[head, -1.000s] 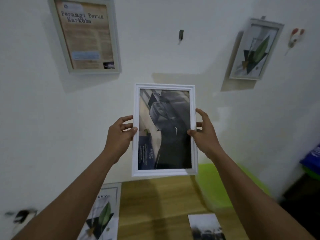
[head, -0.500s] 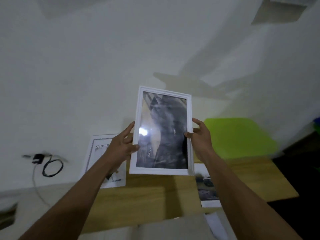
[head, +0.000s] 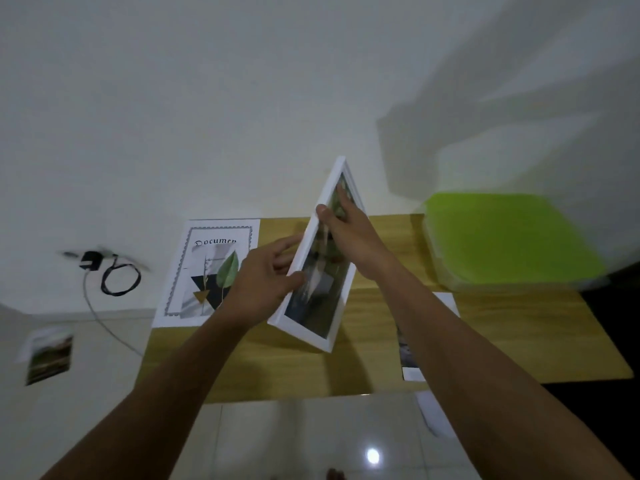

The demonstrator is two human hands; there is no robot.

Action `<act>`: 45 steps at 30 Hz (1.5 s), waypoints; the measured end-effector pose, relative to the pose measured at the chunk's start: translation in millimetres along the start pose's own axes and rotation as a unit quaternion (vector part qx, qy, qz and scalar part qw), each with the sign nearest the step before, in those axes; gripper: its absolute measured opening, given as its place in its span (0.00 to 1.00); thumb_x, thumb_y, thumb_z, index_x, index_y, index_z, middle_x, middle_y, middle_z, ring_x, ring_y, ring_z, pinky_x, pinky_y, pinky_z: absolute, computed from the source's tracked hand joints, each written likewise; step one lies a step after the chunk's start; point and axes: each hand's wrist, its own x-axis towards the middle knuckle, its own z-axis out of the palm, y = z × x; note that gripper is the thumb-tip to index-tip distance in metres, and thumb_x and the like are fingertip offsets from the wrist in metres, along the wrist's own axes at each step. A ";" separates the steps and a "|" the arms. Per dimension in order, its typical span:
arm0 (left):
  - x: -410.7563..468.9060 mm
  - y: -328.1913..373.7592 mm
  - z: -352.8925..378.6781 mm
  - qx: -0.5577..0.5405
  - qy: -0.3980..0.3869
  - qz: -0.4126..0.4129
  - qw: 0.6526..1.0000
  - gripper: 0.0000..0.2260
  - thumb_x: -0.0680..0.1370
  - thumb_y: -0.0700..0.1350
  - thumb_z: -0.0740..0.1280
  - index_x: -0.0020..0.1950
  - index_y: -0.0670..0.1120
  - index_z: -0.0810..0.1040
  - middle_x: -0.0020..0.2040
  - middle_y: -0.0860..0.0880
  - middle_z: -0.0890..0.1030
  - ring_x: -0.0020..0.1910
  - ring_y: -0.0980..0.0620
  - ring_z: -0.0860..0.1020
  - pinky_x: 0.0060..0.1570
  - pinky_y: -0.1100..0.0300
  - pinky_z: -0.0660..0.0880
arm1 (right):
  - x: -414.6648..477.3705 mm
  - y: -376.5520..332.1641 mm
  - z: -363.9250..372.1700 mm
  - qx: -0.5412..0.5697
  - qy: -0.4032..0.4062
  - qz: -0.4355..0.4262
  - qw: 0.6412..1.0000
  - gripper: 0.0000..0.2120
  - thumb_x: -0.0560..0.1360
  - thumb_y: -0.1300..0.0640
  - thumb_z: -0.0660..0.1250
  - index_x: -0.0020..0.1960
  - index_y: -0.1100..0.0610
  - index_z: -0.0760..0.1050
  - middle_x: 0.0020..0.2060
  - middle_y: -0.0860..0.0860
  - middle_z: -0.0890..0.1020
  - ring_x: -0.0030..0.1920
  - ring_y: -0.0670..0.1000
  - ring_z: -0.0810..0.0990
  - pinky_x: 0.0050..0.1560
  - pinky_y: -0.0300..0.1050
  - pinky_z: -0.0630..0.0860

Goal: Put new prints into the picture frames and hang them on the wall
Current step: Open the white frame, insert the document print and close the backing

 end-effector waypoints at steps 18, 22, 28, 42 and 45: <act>31.9 -46.6 28.4 0.091 0.077 -0.120 0.986 0.32 0.77 0.46 0.70 0.77 0.51 0.60 0.64 0.55 0.71 0.61 0.52 0.72 0.59 0.55 0.74 | 2.9 50.2 -51.5 0.204 0.065 0.082 0.973 0.31 0.77 0.64 0.56 0.72 0.36 0.68 0.39 0.52 0.77 0.34 0.49 0.71 0.33 0.43 0.69; 39.2 -74.6 17.5 0.017 0.034 -0.196 0.980 0.34 0.72 0.38 0.75 0.75 0.45 0.65 0.59 0.46 0.78 0.57 0.44 0.78 0.57 0.47 0.78 | 12.9 80.7 -49.2 0.217 0.042 0.134 0.966 0.32 0.77 0.67 0.59 0.75 0.41 0.66 0.51 0.51 0.84 0.34 0.47 0.82 0.34 0.41 0.77; 54.9 -124.0 18.6 0.115 0.044 -0.194 0.973 0.36 0.69 0.43 0.78 0.74 0.44 0.66 0.59 0.47 0.78 0.58 0.44 0.77 0.58 0.51 0.75 | 39.8 124.9 -23.4 -0.020 0.023 0.104 0.994 0.21 0.80 0.63 0.58 0.71 0.51 0.63 0.49 0.47 0.80 0.50 0.50 0.80 0.52 0.47 0.77; 96.9 -170.9 31.1 0.279 0.013 -0.194 0.940 0.35 0.66 0.55 0.79 0.69 0.50 0.69 0.58 0.46 0.75 0.56 0.43 0.76 0.55 0.48 0.75 | 60.3 187.6 -9.4 -0.288 -0.044 0.103 0.951 0.38 0.81 0.48 0.62 0.81 0.58 0.43 0.79 0.56 0.56 0.76 0.59 0.61 0.72 0.49 0.60; 99.7 -170.2 29.5 0.336 -0.011 -0.187 0.923 0.36 0.65 0.58 0.78 0.68 0.50 0.69 0.59 0.45 0.75 0.59 0.42 0.74 0.55 0.46 0.75 | 58.0 193.0 -11.4 -0.369 -0.074 0.049 0.925 0.39 0.81 0.43 0.60 0.80 0.60 0.45 0.80 0.56 0.48 0.80 0.56 0.47 0.77 0.56 0.49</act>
